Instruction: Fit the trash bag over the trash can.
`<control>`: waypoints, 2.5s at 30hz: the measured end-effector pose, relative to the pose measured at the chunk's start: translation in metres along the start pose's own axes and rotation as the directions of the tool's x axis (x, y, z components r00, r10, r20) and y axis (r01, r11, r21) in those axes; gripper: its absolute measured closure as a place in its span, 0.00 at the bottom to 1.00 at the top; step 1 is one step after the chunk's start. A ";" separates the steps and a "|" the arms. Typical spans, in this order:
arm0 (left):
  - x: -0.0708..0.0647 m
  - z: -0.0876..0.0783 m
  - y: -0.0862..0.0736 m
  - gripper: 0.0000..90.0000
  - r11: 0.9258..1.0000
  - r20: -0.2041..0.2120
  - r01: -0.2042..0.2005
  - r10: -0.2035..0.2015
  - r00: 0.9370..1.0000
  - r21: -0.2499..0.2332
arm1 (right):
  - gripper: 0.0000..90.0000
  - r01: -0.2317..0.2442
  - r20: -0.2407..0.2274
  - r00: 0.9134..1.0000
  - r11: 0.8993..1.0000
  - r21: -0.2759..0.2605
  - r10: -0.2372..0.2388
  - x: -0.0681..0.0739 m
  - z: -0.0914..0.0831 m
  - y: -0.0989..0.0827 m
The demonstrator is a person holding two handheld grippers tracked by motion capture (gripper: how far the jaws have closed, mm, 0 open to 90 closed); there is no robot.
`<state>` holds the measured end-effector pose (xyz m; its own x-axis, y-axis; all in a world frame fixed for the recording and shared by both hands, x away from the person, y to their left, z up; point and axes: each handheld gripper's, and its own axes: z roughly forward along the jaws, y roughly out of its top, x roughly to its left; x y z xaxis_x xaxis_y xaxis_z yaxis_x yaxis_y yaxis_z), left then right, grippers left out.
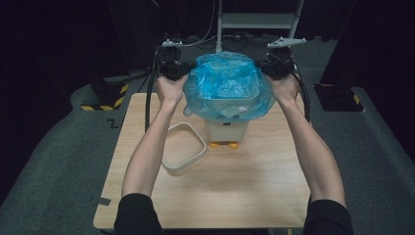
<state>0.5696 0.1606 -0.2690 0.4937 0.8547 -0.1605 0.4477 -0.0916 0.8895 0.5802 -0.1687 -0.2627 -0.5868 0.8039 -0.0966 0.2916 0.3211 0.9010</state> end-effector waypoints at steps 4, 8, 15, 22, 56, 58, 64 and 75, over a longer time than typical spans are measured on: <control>0.004 0.009 -0.003 1.00 1.000 -0.013 0.006 -0.005 1.000 0.028 | 1.00 -0.009 0.006 1.000 1.000 0.020 0.009 -0.003 0.007 -0.003; 0.008 0.018 -0.007 1.00 0.998 -0.017 0.013 -0.012 1.000 0.064 | 1.00 -0.015 0.002 1.000 0.999 0.047 0.015 -0.003 0.014 -0.007; 0.003 0.024 -0.018 1.00 0.991 -0.016 -0.039 0.042 0.999 0.131 | 1.00 -0.020 -0.006 1.000 0.997 0.068 0.021 -0.004 0.015 -0.018; 0.004 0.019 -0.026 0.99 0.986 -0.003 -0.032 0.033 0.999 0.161 | 1.00 -0.030 -0.015 0.999 0.996 0.083 0.032 -0.005 0.011 -0.027; -0.030 -0.092 -0.019 0.39 0.994 0.077 -0.012 0.020 0.997 -0.107 | 0.80 -0.040 -0.031 0.999 0.999 -0.008 0.040 0.023 -0.057 -0.025; -0.035 -0.092 -0.018 0.39 0.993 0.082 -0.024 0.034 0.996 -0.118 | 0.80 -0.047 -0.032 0.998 0.999 -0.008 0.047 0.023 -0.058 -0.025; -0.048 -0.084 -0.015 0.51 0.992 0.070 -0.098 0.104 0.992 -0.082 | 0.80 -0.038 -0.035 0.999 0.999 -0.014 0.037 0.025 -0.060 -0.024; -0.037 -0.084 -0.042 1.00 0.993 0.080 -0.086 0.093 0.992 -0.082 | 0.92 -0.064 -0.066 0.996 0.998 -0.029 0.062 0.020 -0.065 -0.043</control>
<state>0.4700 0.1760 -0.2645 0.5909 0.7990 -0.1110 0.3411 -0.1228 0.9320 0.5068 -0.1996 -0.2760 -0.6163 0.7874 -0.0129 0.3066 0.2550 0.9171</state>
